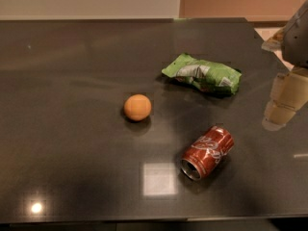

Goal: Place coke can upright

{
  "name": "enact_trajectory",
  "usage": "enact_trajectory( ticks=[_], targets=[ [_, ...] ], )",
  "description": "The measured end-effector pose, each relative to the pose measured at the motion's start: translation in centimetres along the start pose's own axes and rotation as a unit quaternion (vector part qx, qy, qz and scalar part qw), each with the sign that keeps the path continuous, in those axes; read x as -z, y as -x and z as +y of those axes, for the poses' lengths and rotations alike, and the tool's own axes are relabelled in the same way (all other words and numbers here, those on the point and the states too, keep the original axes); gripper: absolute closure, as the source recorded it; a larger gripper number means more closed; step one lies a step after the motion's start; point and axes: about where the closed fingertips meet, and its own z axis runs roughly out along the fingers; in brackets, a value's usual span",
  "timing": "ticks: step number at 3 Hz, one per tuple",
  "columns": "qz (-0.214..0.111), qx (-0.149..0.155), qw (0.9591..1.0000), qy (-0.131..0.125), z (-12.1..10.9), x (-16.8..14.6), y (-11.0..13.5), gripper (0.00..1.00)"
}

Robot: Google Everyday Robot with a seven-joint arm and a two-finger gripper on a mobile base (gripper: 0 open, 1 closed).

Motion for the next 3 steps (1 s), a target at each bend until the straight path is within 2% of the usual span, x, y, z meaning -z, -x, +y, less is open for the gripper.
enact_trajectory(
  ticks=[1, 2, 3],
  targets=[
    [-0.002, 0.002, 1.0, 0.0, 0.0, 0.1, 0.1, 0.0],
    [-0.015, 0.028, 0.9994, 0.012, 0.3, 0.0, 0.8, 0.0],
    [-0.036, 0.076, 0.9959, 0.034, 1.2, -0.4, 2.3, 0.0]
  ],
)
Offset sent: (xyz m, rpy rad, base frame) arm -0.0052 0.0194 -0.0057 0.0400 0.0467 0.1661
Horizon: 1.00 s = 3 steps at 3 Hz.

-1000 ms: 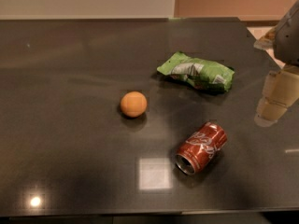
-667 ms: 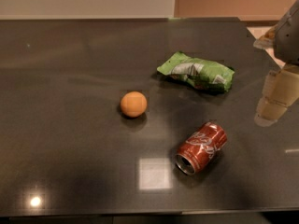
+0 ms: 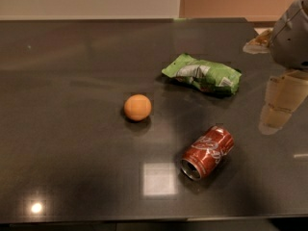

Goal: Place coke can upright

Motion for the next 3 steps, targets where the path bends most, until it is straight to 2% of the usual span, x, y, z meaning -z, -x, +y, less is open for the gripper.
enact_trajectory(
  ticks=[1, 2, 3],
  targets=[
    [-0.023, 0.054, 0.9979, 0.027, 1.1, -1.0, 1.6, 0.0],
    [-0.045, 0.108, 0.9918, 0.053, 2.5, -2.1, 2.8, 0.0],
    [-0.049, 0.157, 0.9833, 0.079, 4.1, -3.4, 3.6, 0.0]
  ],
)
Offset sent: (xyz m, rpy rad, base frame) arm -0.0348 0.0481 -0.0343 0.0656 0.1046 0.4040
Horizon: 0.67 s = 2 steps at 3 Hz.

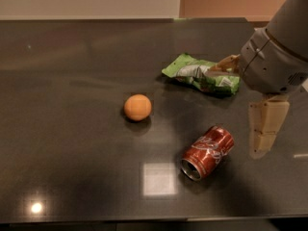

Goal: Place coke can upright

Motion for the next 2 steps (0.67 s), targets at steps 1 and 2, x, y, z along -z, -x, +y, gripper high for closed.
enact_trajectory(
  ticks=[1, 2],
  targets=[
    [0.02, 0.036, 0.9989, 0.021, 1.3, -2.2, 0.8, 0.0],
    [0.045, 0.054, 0.9964, 0.048, 2.1, -5.0, 0.8, 0.0]
  ],
)
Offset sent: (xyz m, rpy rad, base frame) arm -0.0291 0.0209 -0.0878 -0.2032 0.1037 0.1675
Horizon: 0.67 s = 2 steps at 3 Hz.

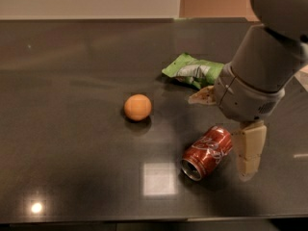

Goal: Place coke can upright

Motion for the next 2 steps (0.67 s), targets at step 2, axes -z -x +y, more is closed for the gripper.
enact_trajectory(
  ticks=[2],
  targets=[
    [0.017, 0.009, 0.9994, 0.028, 1.0, -3.5, -0.3, 0.0]
  ],
)
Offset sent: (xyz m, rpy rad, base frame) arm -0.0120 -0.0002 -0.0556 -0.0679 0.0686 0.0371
